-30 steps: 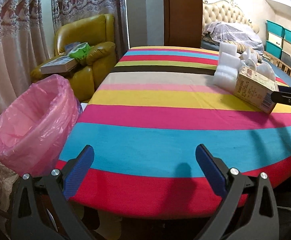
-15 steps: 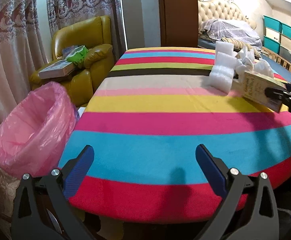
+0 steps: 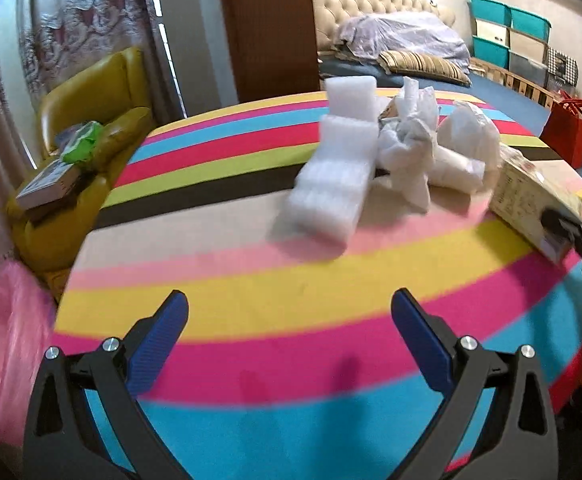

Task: Collect trash
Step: 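Grasp the white foam sheet with the left tool while the right tool holds the box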

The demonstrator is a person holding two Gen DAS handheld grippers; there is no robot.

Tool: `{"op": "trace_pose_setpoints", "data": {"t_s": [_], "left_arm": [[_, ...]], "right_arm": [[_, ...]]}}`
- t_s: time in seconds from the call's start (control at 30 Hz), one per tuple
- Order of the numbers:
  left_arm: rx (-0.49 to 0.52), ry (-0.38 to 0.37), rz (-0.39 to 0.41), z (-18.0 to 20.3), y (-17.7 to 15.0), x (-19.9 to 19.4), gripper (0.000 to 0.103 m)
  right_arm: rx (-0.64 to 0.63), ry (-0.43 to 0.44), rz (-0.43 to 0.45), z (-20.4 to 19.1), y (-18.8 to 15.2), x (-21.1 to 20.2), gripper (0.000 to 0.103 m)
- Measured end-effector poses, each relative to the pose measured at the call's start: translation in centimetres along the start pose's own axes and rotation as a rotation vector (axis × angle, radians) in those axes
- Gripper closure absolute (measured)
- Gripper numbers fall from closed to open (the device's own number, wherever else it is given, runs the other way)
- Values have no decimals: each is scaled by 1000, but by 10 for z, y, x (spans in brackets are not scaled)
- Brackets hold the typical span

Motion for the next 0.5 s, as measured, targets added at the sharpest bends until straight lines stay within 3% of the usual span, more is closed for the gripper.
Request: {"op": "trace_pose_setpoints", "data": {"t_s": [0.2,0.4,0.47,0.5], "left_arm": [[51,3,-21,17,45,43,5],[85,14,-85,26,65,86,7],[65,-15,-81,27,71,90,13],[65,-26,-82,28,73,93,27]], "right_arm": [[1,10,-4,0,-4,3,50],[17,34,-6,1,-5,2,50],[15,35,-4,1,-6,1,50],[14,35,-3,1,-6,1,50]]}}
Point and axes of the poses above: each gripper's, at about its wrist camera, not at the fingertips, and x roughly the way its jaws point, z to its right, y to its top, the point moved 5 cm from there along x, roughly the way its jaws point, and after that the axes turned 8 degrees about x, right-handed, at the moved point
